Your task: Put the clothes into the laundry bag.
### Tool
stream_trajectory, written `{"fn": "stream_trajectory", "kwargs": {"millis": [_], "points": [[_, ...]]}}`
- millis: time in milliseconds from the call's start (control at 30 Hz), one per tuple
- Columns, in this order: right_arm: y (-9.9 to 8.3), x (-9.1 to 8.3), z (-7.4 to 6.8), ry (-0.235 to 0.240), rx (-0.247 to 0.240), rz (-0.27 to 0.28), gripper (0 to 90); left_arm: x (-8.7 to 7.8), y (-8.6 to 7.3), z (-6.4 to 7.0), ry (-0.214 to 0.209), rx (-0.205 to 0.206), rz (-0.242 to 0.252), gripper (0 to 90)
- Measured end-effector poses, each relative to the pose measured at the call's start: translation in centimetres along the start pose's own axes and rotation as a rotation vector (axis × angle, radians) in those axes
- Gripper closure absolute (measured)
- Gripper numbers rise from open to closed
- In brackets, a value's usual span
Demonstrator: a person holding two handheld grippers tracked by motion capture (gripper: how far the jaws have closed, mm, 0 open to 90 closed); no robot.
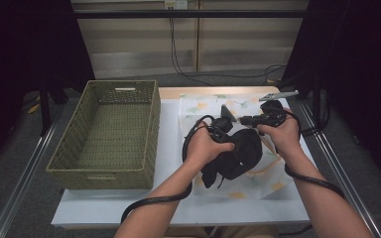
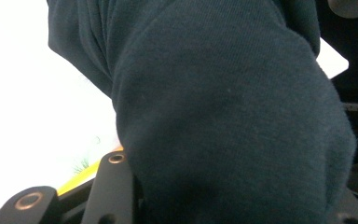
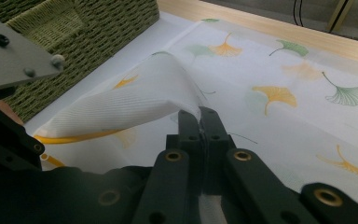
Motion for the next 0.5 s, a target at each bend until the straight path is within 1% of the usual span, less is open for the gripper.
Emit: {"fn": "stream_trajectory", "kwargs": {"millis": [67, 100, 133, 167, 233, 267, 367, 500], "points": [[0.0, 0.0, 0.0, 0.002, -0.002, 0.002, 90.0, 0.0, 0.0, -0.2, 0.000, 0.001, -0.001, 54.5], [0.0, -0.1, 0.0, 0.001, -0.002, 0.001, 90.0, 0.0, 0.0, -0.3, 0.002, -0.014, 0.013, 54.5], [0.0, -0.1, 0.1, 0.002, -0.001, 0.001, 90.0, 0.0, 0.0, -0.5, 0.005, -0.014, 0.016, 54.4], [-0.1, -0.1, 0.1, 0.000, 0.001, 0.000, 90.0, 0.0, 0.0, -0.6, 0.015, -0.020, 0.017, 54.4], [-0.1, -0.1, 0.1, 0.001, 0.002, -0.002, 90.0, -0.1, 0.0, -0.9, 0.020, -0.019, 0.016, 54.4], [-0.1, -0.1, 0.0, 0.001, 0.002, -0.004, 90.0, 0.0, 0.0, -1.0, 0.027, -0.036, 0.028, 54.3], [-0.1, -0.1, 0.0, 0.003, 0.001, -0.004, 90.0, -0.1, 0.0, -1.6, 0.053, -0.046, 0.031, 54.3], [-0.1, 0.0, -0.1, 0.002, 0.001, -0.006, 90.0, 0.1, 0.0, -2.3, 0.060, -0.063, 0.041, 54.0]]}}
Point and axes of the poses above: each handheld gripper's, and its own axes: x roughly forward along the jaws, y roughly out of its top, z roughly to its right, the point moved 3 cm from there along x, roughly forward along the jaws, and after that the axes turned 5 degrees about -y, right-handed, at the moved point
